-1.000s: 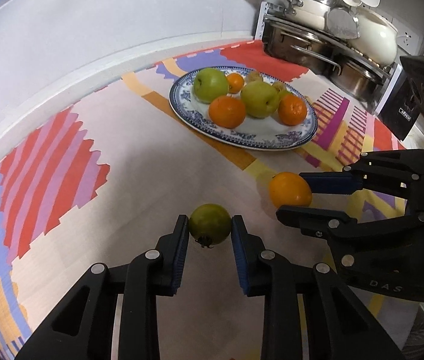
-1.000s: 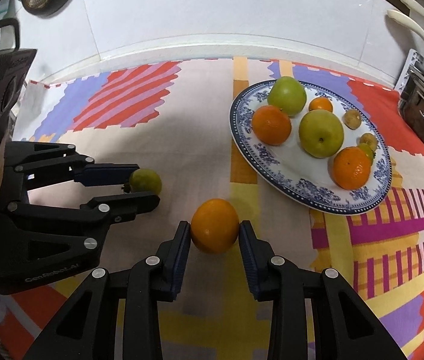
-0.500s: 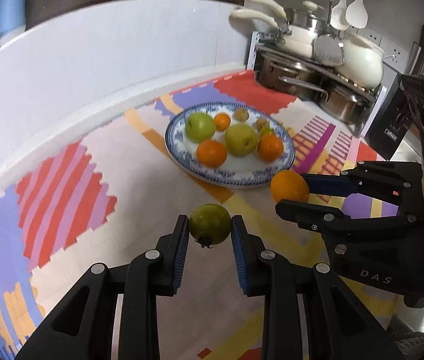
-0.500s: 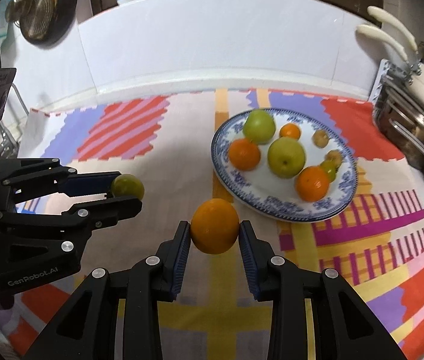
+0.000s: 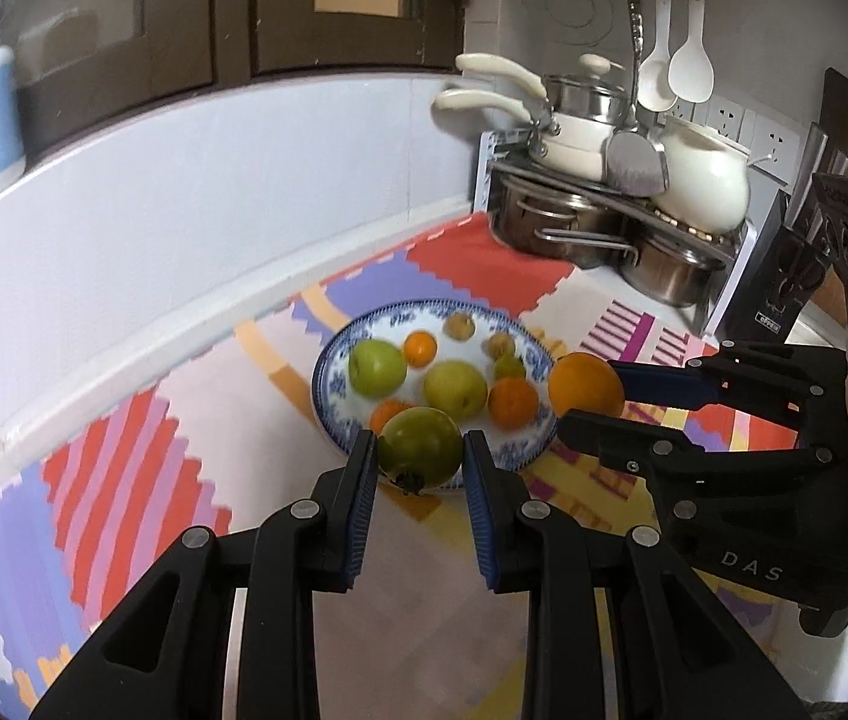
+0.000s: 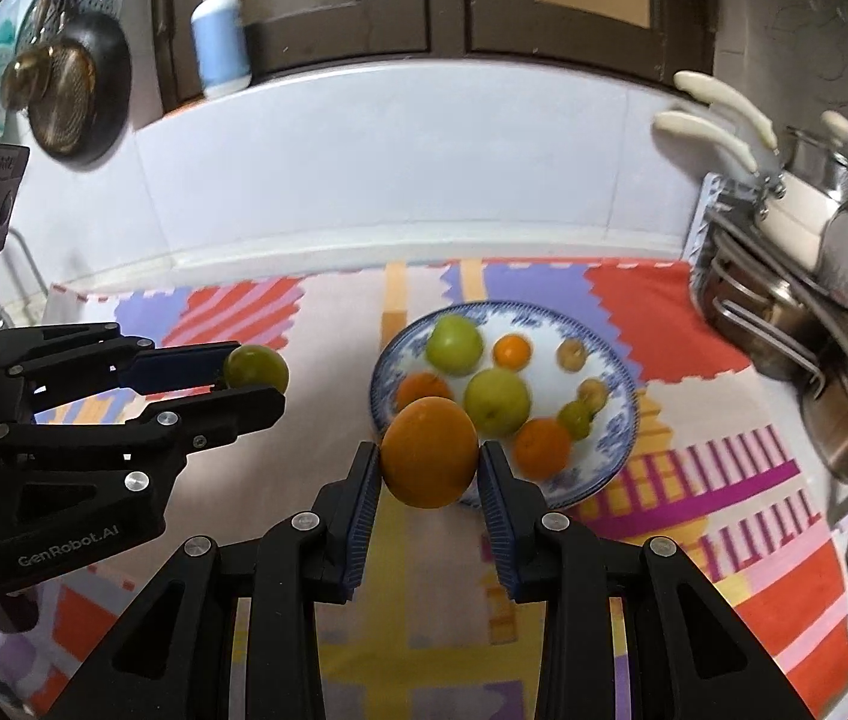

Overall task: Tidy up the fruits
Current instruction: 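Carry the lime and orange over the plate and open both tools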

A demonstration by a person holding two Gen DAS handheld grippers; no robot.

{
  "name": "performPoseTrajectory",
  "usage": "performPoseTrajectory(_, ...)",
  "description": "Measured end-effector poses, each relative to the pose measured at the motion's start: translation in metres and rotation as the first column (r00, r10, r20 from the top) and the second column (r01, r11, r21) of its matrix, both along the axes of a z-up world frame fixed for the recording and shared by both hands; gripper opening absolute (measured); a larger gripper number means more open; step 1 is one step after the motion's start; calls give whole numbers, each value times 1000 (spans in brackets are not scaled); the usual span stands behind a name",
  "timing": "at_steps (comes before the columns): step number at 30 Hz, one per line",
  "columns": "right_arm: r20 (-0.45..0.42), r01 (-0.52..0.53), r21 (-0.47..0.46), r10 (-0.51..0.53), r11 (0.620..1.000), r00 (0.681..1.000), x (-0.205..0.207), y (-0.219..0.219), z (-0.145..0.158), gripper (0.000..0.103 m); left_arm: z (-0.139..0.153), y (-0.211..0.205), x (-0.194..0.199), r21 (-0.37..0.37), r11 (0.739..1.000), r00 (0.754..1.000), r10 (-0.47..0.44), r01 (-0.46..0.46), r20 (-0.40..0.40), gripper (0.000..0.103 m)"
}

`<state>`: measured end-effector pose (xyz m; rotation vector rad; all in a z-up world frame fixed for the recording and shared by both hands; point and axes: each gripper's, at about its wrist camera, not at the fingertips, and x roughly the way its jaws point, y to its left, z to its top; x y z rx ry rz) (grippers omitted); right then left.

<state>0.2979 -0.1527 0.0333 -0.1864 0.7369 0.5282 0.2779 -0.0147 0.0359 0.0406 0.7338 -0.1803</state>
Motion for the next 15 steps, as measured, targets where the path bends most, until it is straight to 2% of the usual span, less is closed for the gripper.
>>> performPoseTrajectory(5, 16, 26, 2, -26, 1000, 1000, 16, -9, 7, 34, 6, -5, 19, 9, 1000, 1000, -12, 12, 14, 29)
performPoseTrajectory(15, 22, 40, -18, -39, 999, 999, 57, -15, 15, 34, 5, -11, 70, -12, 1000, 1000, 7, -7, -22, 29)
